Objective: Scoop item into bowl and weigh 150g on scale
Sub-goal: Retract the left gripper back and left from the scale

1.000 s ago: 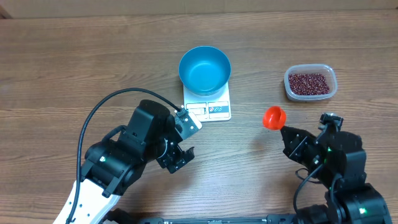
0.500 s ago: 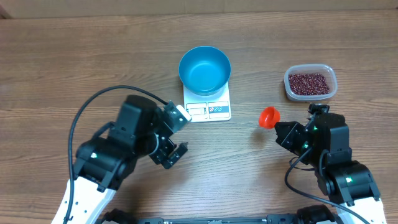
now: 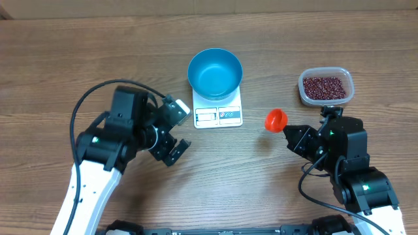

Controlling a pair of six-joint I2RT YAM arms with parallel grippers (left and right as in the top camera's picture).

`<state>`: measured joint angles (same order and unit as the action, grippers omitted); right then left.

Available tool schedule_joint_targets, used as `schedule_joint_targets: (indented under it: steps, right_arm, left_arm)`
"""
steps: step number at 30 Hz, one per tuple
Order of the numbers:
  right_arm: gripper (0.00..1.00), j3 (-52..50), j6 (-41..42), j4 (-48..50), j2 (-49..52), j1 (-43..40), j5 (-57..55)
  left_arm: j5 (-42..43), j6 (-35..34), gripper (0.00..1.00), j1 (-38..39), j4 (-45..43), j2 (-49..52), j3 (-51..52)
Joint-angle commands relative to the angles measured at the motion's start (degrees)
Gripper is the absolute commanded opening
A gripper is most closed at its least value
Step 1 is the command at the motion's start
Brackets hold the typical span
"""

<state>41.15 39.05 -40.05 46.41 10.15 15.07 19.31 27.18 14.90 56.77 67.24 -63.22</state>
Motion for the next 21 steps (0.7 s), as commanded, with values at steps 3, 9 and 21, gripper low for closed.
schedule_joint_targets:
  steps: [3,9,21]
  right_arm:
    - [0.03,1.2,0.2,-0.3,-0.3,-0.3,1.1]
    - [0.04,1.2,0.2,-1.2,-0.3,-0.3,1.1]
    - [0.03,1.2,0.2,-1.8,-0.3,-0.3,1.1]
  left_arm:
    - [3.1,-0.2,1.0,-0.3,-0.4,3.8,-6.0]
    - [3.2,-0.2,1.0,-0.3,-0.4,4.0,-6.5]
    - [3.1,-0.2,1.0,-0.3,-0.4,4.0,-6.5]
